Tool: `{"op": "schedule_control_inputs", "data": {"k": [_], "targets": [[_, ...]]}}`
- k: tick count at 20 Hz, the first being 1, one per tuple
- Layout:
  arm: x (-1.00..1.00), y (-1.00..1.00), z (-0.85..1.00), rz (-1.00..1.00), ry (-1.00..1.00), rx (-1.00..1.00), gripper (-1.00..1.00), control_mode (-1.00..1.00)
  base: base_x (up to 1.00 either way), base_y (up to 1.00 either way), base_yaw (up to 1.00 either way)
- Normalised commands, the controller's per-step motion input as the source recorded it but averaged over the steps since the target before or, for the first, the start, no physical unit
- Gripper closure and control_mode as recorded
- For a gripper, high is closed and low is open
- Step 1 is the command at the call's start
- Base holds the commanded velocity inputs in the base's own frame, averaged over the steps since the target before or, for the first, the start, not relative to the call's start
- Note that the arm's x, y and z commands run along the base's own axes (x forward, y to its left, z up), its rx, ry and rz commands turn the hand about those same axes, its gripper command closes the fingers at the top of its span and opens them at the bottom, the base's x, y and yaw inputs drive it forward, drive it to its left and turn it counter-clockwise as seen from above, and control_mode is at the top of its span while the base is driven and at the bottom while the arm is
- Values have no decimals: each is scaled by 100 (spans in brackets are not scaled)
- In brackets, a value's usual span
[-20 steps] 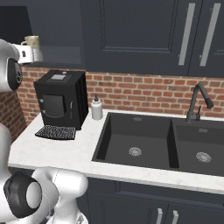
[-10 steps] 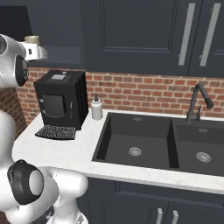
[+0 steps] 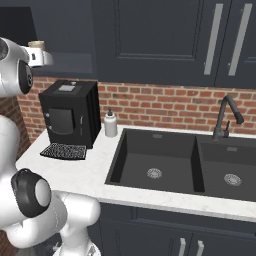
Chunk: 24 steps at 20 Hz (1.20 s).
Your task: Gather all objects into one cabinet and sort the glasses and bowls to opposite sides.
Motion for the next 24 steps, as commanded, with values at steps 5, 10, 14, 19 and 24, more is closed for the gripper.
{"op": "schedule_control_inputs", "data": {"k": [5,10,14,19,24], "targets": [[21,17,0,0,0,0,-100,-100,0,0,0],[24,10,0,0,0,0,-100,-100,0,0,0],[26,4,0,0,0,0,-100,-100,0,0,0],[31,9,0,0,1,0,-100,-100,0,0,0],[33,6,0,0,1,0,-100,-100,0,0,0]]}}
